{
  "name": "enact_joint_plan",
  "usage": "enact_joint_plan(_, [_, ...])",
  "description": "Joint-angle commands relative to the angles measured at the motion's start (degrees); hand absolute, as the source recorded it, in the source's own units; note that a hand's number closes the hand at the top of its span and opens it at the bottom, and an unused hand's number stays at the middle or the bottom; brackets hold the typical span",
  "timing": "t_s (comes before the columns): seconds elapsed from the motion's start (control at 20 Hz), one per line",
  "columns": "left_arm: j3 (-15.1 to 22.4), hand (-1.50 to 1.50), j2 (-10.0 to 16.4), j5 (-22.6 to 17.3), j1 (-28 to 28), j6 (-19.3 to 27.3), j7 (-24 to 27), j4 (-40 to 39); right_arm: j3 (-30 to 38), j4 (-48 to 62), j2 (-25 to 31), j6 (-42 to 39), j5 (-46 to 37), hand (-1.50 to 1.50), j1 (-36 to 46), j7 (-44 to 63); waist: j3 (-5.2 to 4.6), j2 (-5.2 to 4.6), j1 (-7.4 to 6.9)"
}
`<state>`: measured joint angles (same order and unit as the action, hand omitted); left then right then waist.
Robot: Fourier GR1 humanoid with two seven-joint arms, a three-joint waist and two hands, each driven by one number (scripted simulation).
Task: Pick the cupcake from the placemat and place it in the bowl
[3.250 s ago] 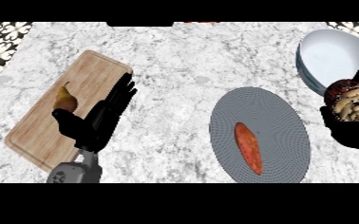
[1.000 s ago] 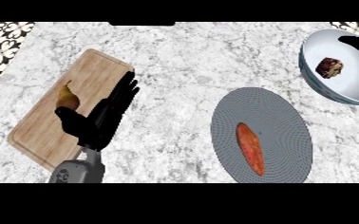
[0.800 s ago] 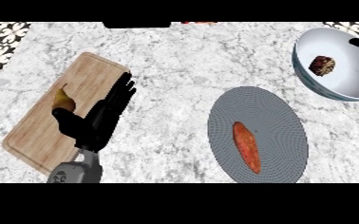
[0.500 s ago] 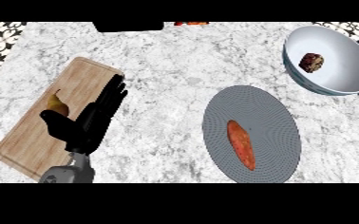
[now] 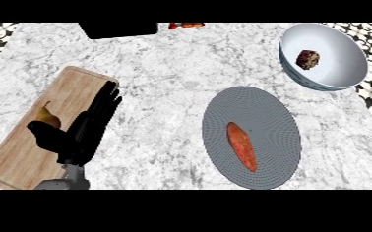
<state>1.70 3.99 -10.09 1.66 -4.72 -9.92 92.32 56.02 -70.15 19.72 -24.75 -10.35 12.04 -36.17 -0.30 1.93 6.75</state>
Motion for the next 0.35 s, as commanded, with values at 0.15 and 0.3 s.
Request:
enact_joint_plan(0.15, [0.5,0.0,-0.8,0.6,-0.6,1.0,0.2,1.0,2.6,-16.8,-12.1,-11.0,5.0,1.5,-25.3,-6.9,0.03,-0.47,1.18])
enact_joint_plan(0.3, [-0.1,0.0,0.0,-0.2,-1.1,-0.1,0.2,1.2,-0.3,-21.4,-17.2,-16.2,4.6,1.5,-36.5,-10.8,0.14,-0.88,0.06])
